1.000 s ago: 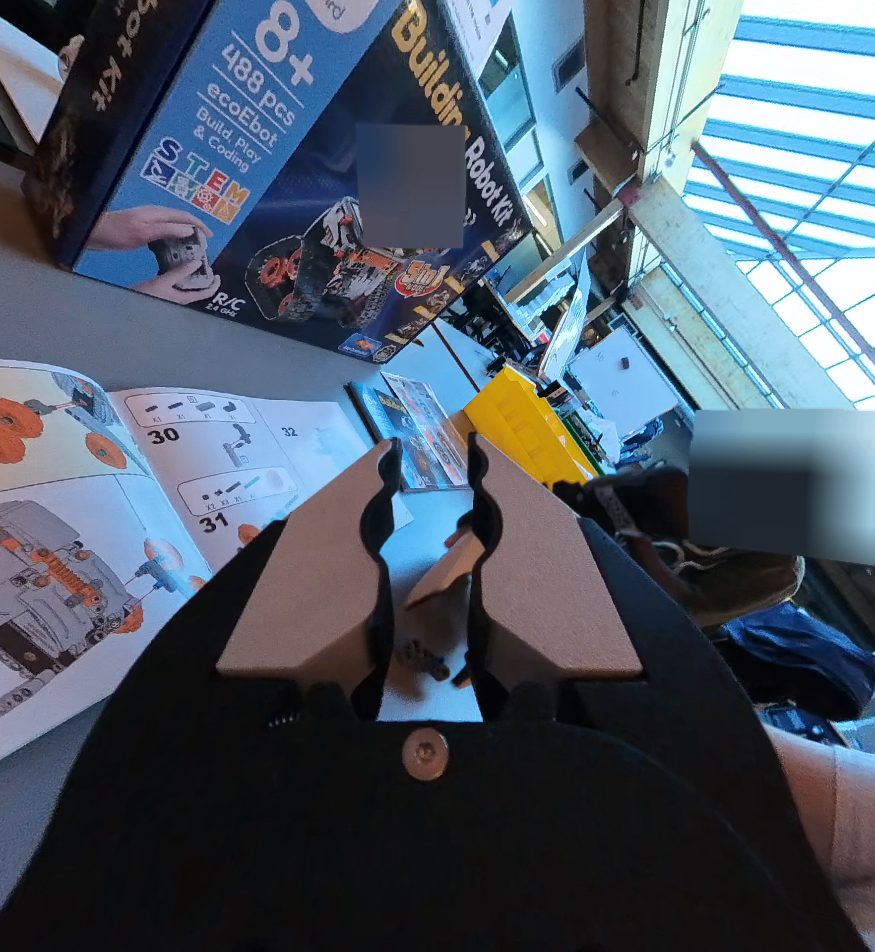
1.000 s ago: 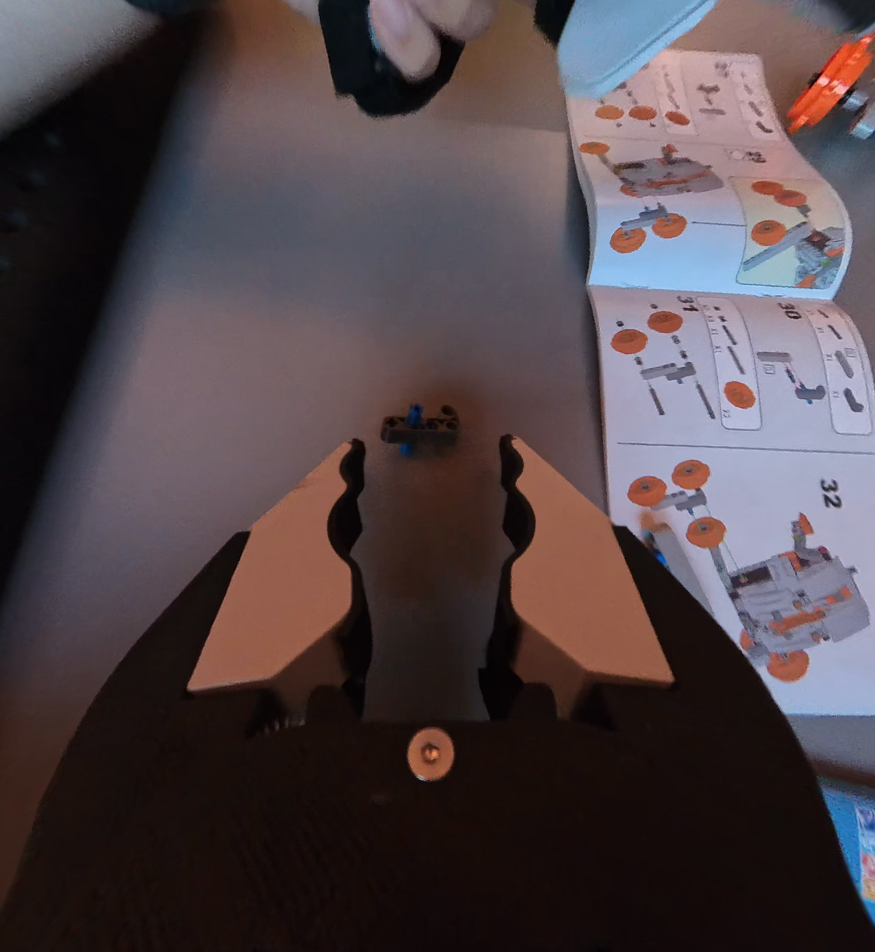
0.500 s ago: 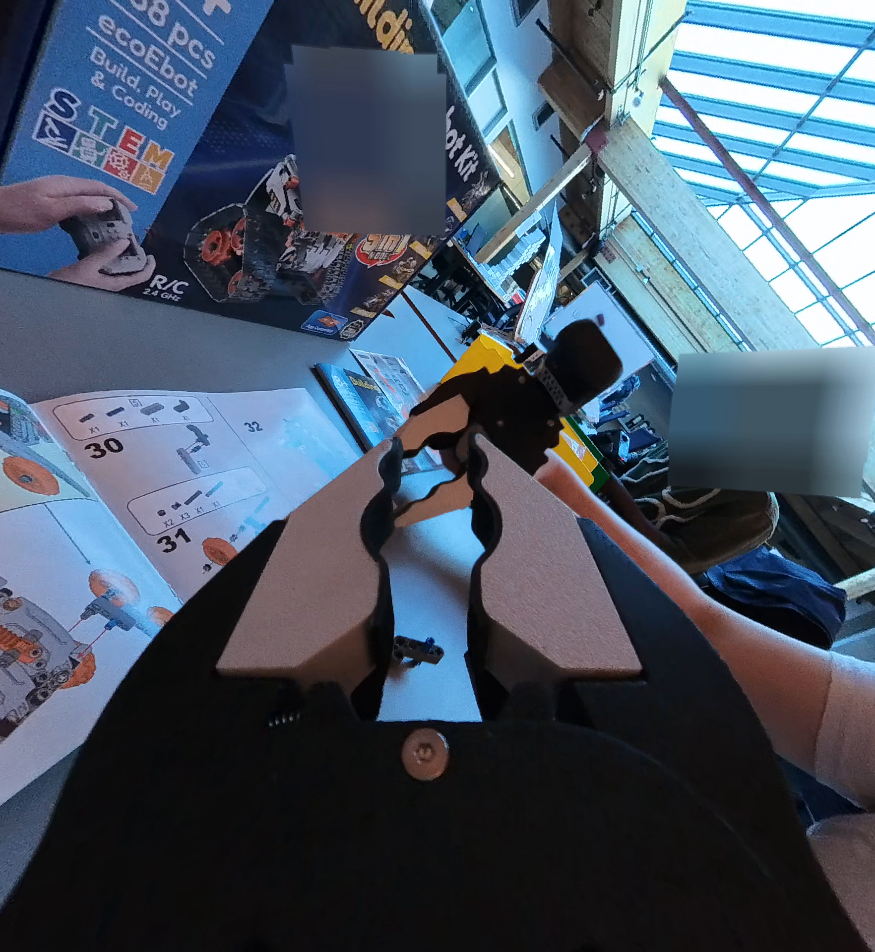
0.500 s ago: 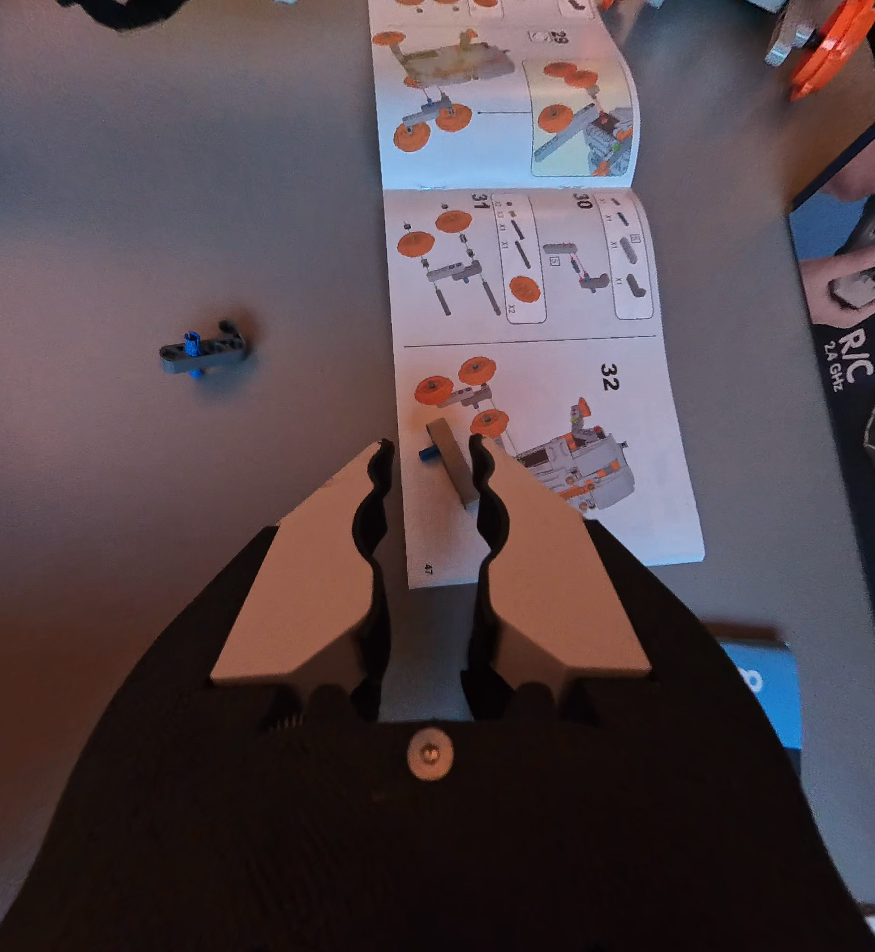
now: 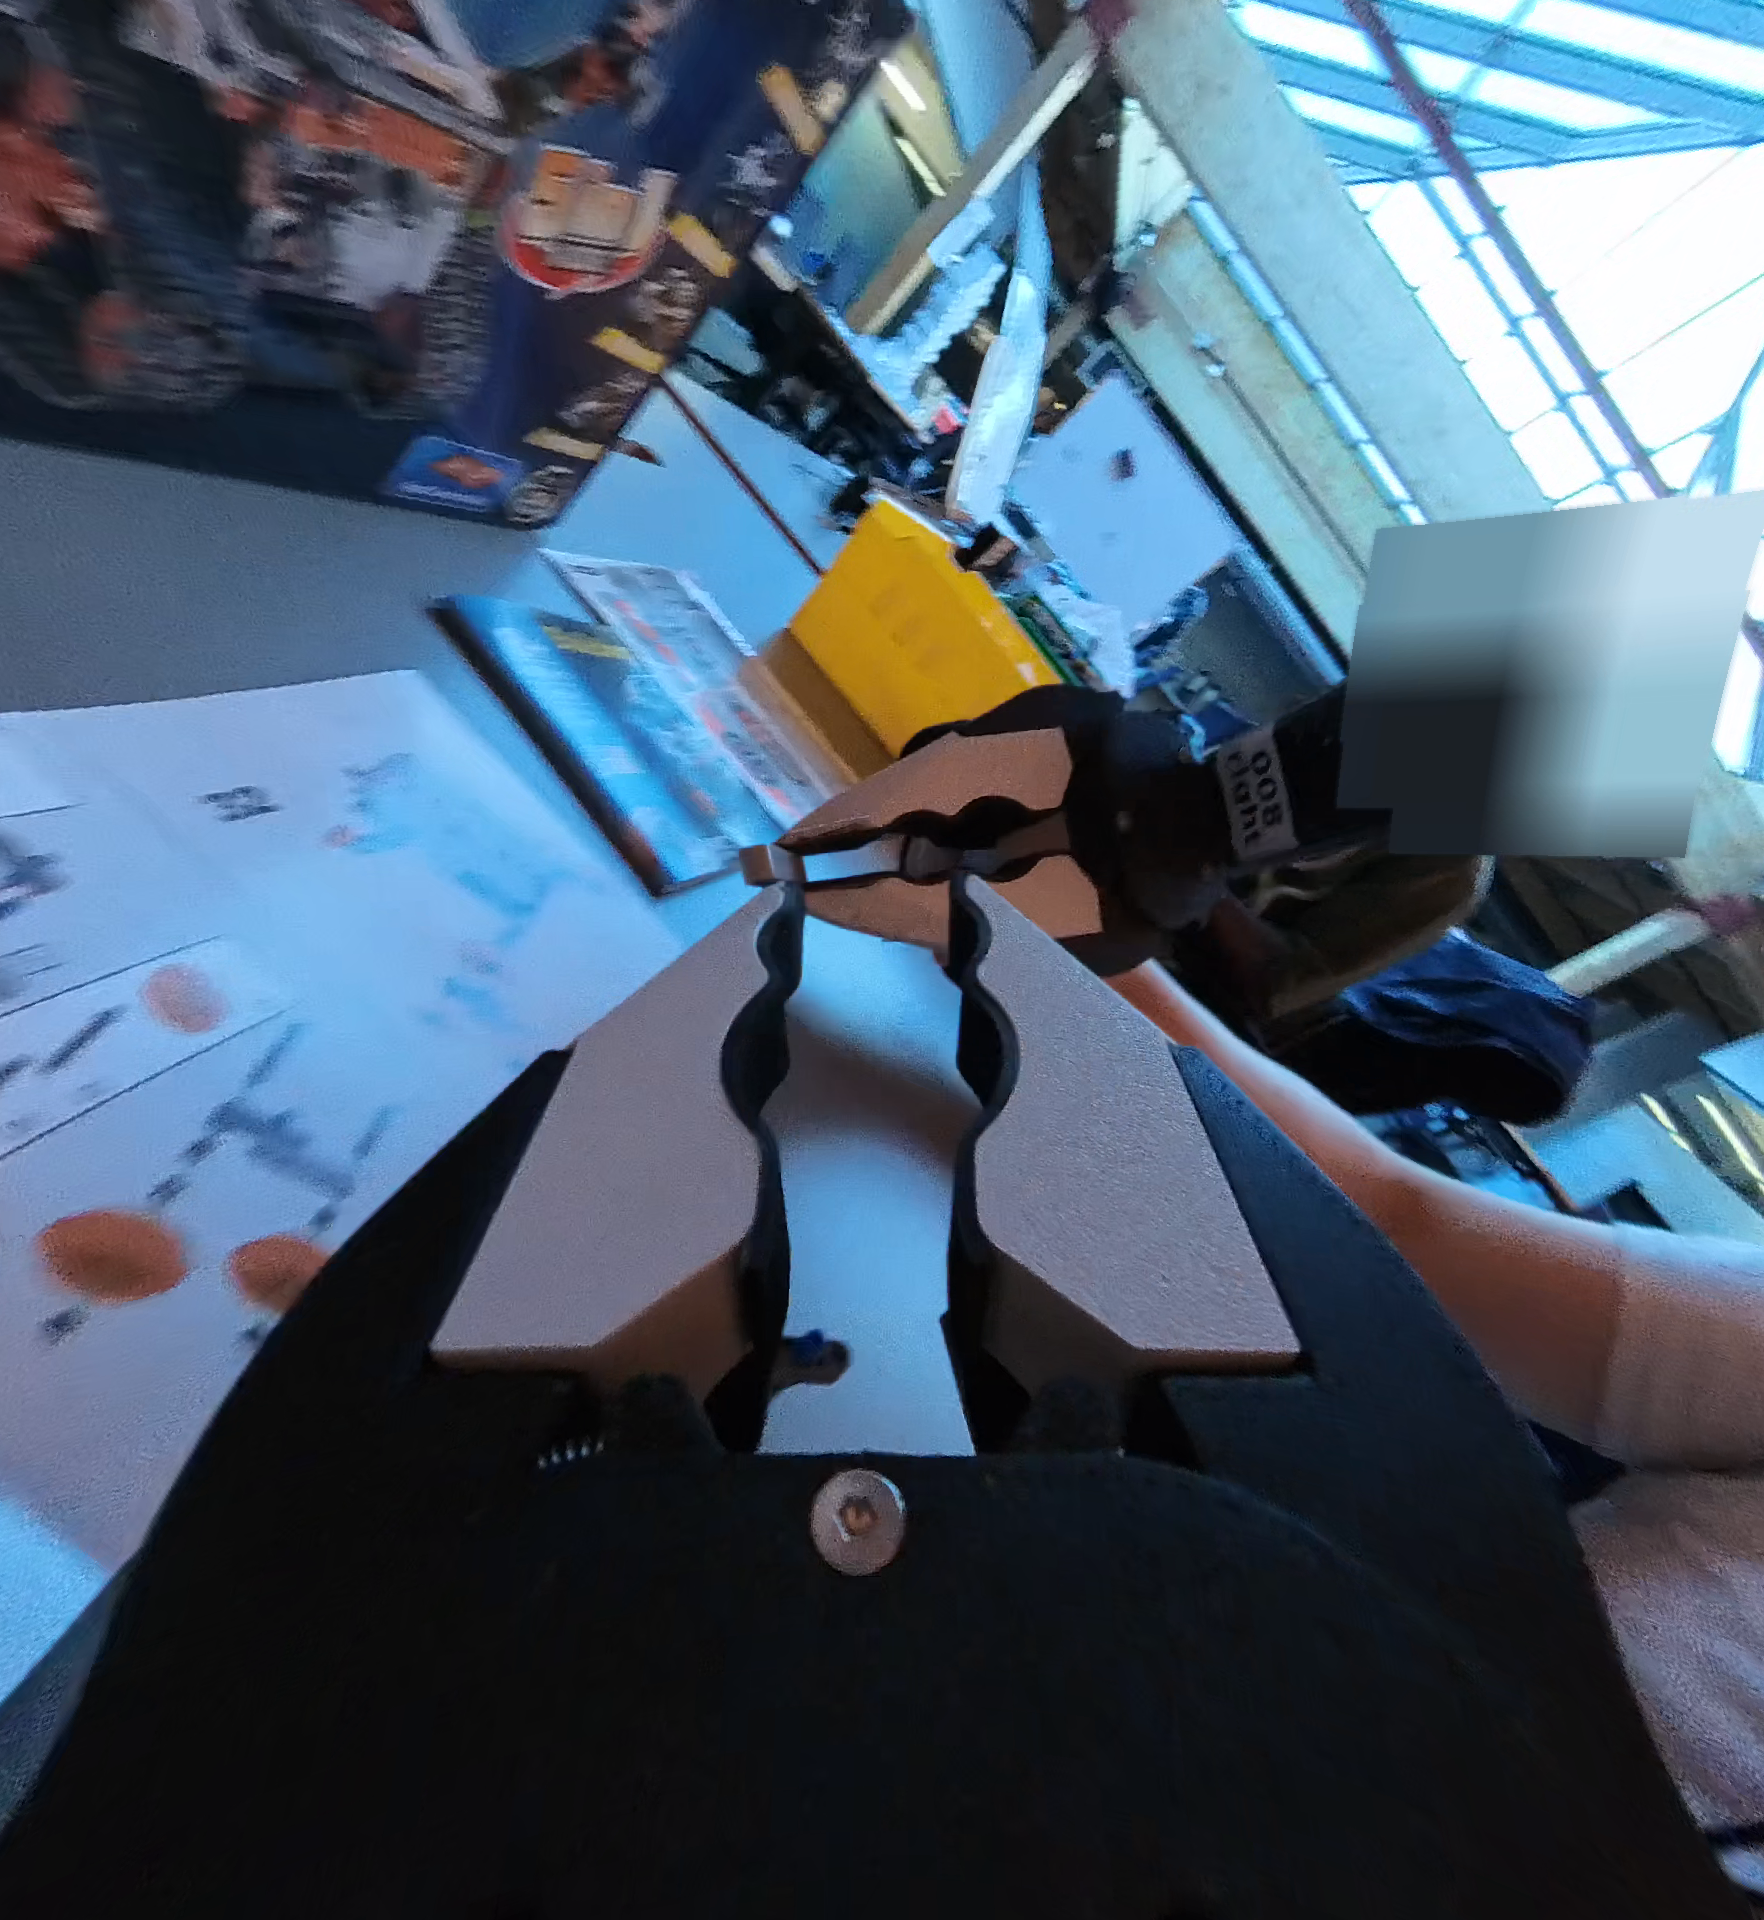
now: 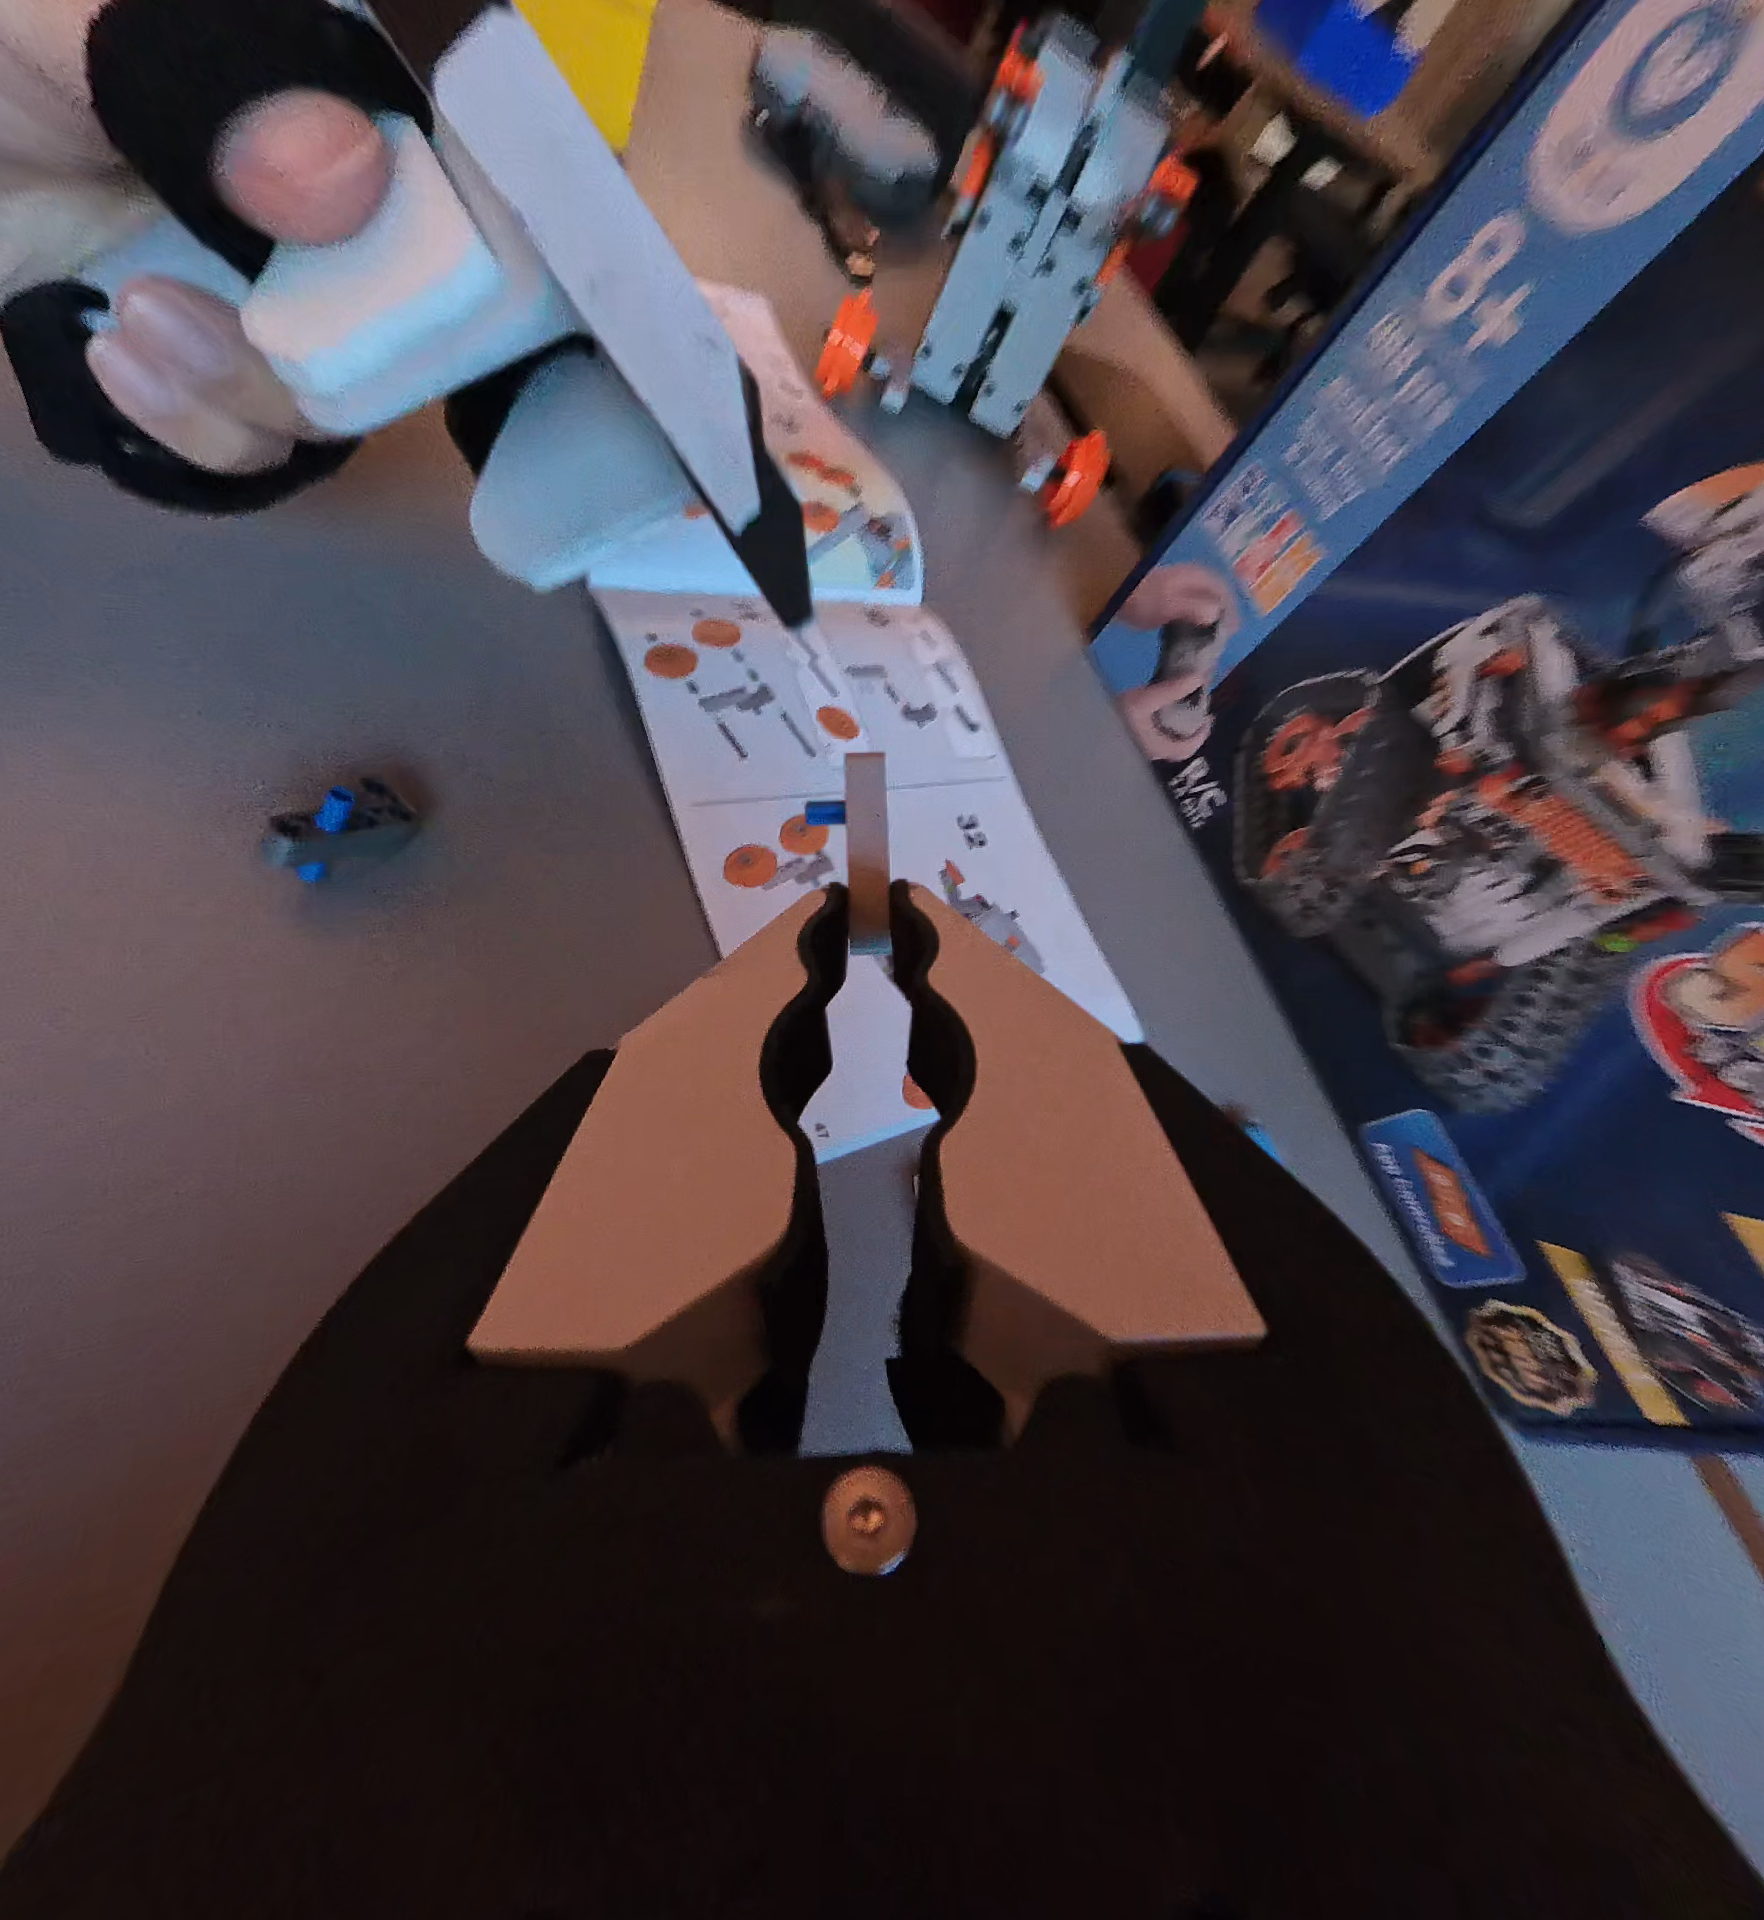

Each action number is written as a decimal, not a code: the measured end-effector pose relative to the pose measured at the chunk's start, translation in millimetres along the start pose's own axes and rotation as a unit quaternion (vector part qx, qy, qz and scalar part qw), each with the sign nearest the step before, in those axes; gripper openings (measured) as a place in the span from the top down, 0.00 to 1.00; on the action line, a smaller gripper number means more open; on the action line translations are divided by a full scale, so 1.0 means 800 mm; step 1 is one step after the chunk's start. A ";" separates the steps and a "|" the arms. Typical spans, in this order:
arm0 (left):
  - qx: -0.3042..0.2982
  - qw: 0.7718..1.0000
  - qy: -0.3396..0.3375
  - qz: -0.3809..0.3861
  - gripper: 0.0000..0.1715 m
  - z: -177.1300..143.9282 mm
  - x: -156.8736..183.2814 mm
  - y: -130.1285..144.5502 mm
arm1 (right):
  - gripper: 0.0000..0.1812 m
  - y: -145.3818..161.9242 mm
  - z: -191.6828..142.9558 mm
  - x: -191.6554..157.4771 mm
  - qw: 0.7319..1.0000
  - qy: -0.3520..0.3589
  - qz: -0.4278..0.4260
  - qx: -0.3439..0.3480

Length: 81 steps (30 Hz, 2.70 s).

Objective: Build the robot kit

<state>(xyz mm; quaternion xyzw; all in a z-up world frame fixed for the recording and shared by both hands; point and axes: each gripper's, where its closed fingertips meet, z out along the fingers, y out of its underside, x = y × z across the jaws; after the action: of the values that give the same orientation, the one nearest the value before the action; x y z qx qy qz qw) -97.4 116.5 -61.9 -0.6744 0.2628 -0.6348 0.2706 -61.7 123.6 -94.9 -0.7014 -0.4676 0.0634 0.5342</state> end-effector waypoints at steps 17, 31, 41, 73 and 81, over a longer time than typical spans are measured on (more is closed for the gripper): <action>-0.019 0.998 0.052 0.035 0.99 0.023 0.029 0.013 | 0.96 -0.051 -0.036 -0.016 0.994 0.056 -0.038 0.085; -0.186 0.970 0.065 0.144 1.00 0.024 0.042 0.076 | 0.86 -0.029 -0.045 -0.062 0.894 -0.273 0.334 0.118; -0.241 0.961 -0.041 0.131 0.86 -0.003 0.009 0.086 | 0.97 -0.017 -0.041 -0.078 0.914 -0.276 0.288 0.070; -0.275 0.863 -0.120 0.408 0.97 -0.030 -0.026 0.134 | 0.81 0.032 -0.017 -0.103 0.894 -0.263 0.351 -0.094; -0.178 0.863 -0.195 0.431 0.97 -0.017 0.008 0.106 | 0.78 -0.028 -0.049 -0.098 0.905 -0.255 0.340 0.028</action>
<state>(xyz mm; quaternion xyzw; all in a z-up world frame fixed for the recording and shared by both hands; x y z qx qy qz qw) -111.8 50.9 -116.2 -0.6403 0.5781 -0.2526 0.4382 -95.3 39.6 -92.7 -0.7625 -0.3191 0.4305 0.3625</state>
